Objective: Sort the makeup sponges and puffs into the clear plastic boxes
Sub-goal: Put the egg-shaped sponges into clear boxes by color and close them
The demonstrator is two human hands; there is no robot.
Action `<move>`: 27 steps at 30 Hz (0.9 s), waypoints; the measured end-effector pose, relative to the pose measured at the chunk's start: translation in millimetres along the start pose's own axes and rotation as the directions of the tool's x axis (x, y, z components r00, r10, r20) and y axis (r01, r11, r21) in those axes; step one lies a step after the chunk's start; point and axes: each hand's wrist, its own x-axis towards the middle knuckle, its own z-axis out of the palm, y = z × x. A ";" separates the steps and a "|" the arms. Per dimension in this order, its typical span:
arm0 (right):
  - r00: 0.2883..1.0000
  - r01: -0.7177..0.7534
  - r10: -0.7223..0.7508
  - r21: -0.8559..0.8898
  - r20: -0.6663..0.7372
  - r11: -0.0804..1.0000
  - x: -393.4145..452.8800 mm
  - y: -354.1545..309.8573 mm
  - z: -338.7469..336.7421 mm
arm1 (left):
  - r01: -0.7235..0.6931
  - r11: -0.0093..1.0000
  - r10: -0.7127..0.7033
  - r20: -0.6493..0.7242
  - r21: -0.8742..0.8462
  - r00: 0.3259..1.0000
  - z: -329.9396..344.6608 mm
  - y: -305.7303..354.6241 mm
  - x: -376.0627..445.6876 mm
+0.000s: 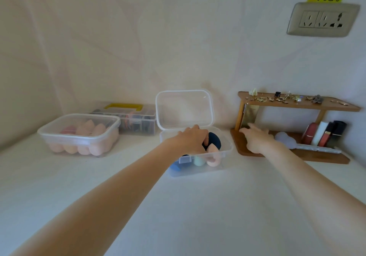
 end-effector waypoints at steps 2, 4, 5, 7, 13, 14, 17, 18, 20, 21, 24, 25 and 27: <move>0.997 -0.015 0.014 -0.016 -0.071 1.000 -0.2 -2.5 6.5 | 0.003 1.000 -0.003 -0.005 -0.014 1.000 1.3 -1.3 -0.1; 0.969 -0.001 -0.005 -0.024 -0.247 1.000 -4.5 -8.0 2.9 | 0.000 1.000 0.000 -0.010 -0.016 1.000 1.9 -2.4 0.5; 0.952 0.026 -0.024 -0.001 -0.306 1.000 -6.4 -10.8 -1.9 | -0.001 1.000 0.001 -0.010 -0.009 1.000 1.9 -2.4 1.2; 0.945 0.117 -0.035 0.235 -0.326 0.965 -10.4 -19.9 -18.0 | 0.009 1.000 -0.009 0.002 0.002 1.000 2.0 -2.2 2.4; 0.910 0.132 -0.415 0.961 -0.020 0.243 -62.1 -61.1 -79.3 | -0.012 0.999 0.013 0.037 -0.049 0.999 -7.2 -2.1 -6.2; 0.857 0.097 -0.513 0.969 0.035 0.227 -68.5 -65.7 -81.3 | -0.030 0.997 0.032 0.036 -0.071 0.999 -13.1 -3.0 -9.8; 0.722 0.052 -0.672 0.957 0.161 0.286 -75.0 -76.6 -69.6 | -0.053 0.998 0.052 -0.009 -0.027 0.999 -33.8 -13.0 -22.7; 0.715 0.044 -0.679 0.958 0.167 0.282 -73.0 -79.3 -63.9 | -0.047 0.999 0.047 -0.024 -0.002 0.999 -40.7 -18.6 -28.1; 0.729 0.016 -0.663 0.964 0.170 0.265 -68.3 -85.9 -53.6 | 0.005 1.000 -0.005 0.010 -0.027 1.000 -50.6 -33.5 -38.9; 0.737 -0.004 -0.649 0.962 0.187 0.272 -65.6 -89.3 -49.5 | 0.032 0.998 -0.030 0.050 -0.045 0.998 -52.9 -40.5 -44.2; 0.725 -0.034 -0.644 0.948 0.242 0.318 -60.0 -99.7 -40.7 | 0.059 0.997 -0.052 0.151 -0.043 0.987 -53.6 -49.9 -52.7; 0.726 -0.041 -0.640 0.945 0.251 0.324 -59.0 -101.4 -40.2 | 0.058 0.998 -0.054 0.166 -0.021 0.985 -52.9 -49.3 -50.5; 0.734 -0.002 -0.632 0.932 0.248 0.363 -59.3 -104.7 -40.7 | 0.039 0.998 -0.048 0.180 0.055 0.982 -53.0 -45.7 -46.1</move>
